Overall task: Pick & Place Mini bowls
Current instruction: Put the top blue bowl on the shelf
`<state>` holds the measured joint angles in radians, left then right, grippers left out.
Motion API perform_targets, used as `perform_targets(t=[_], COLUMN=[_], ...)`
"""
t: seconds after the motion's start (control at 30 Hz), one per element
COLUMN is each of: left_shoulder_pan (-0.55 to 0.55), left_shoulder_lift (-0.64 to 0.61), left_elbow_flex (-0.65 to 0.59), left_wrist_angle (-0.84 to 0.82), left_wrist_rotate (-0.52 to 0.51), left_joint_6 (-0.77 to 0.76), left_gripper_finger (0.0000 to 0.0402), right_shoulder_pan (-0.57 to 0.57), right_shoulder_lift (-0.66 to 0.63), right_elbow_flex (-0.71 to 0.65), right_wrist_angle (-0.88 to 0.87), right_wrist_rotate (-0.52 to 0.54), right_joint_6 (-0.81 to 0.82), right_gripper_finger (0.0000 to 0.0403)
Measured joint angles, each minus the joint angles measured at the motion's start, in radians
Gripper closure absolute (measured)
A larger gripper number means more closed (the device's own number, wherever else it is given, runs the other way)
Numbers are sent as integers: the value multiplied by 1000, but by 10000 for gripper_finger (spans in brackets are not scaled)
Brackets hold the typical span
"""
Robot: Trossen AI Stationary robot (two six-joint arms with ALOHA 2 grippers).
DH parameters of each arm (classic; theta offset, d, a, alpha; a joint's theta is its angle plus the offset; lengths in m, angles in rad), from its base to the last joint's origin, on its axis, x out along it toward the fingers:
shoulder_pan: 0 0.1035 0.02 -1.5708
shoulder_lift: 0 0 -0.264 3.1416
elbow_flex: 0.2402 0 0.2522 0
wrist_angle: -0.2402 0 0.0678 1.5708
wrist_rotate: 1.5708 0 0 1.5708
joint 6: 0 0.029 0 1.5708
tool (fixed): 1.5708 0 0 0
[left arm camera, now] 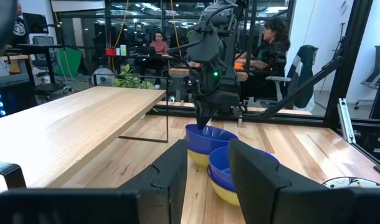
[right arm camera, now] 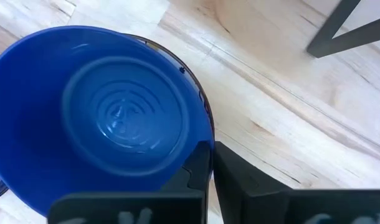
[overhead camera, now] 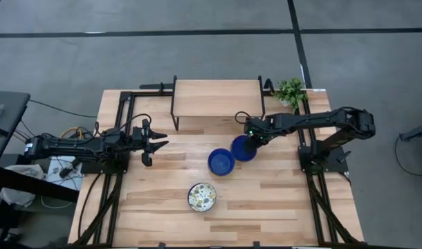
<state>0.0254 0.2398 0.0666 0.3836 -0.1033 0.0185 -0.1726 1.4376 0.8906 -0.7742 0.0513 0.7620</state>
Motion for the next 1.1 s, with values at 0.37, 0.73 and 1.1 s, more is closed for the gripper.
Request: perform_targets(t=[0.37, 0.73, 1.1], left_shoulder_pan=[0, 0, 0], left_shoulder_lift=[0, 0, 12], left_elbow_flex=[0, 0, 0], left_wrist_angle=[0, 5, 8], left_wrist_rotate=[0, 0, 0], left_joint_6=[0, 0, 0], left_gripper_finger=[286, 286, 286], right_shoulder_pan=[0, 0, 0], right_shoulder_lift=[0, -39, -52], right_elbow_flex=[0, 57, 170], right_wrist_angle=[0, -56, -238], right_wrist_rotate=[-1, 1, -4], right_joint_6=[0, -12, -61], right_gripper_finger=[402, 403, 403])
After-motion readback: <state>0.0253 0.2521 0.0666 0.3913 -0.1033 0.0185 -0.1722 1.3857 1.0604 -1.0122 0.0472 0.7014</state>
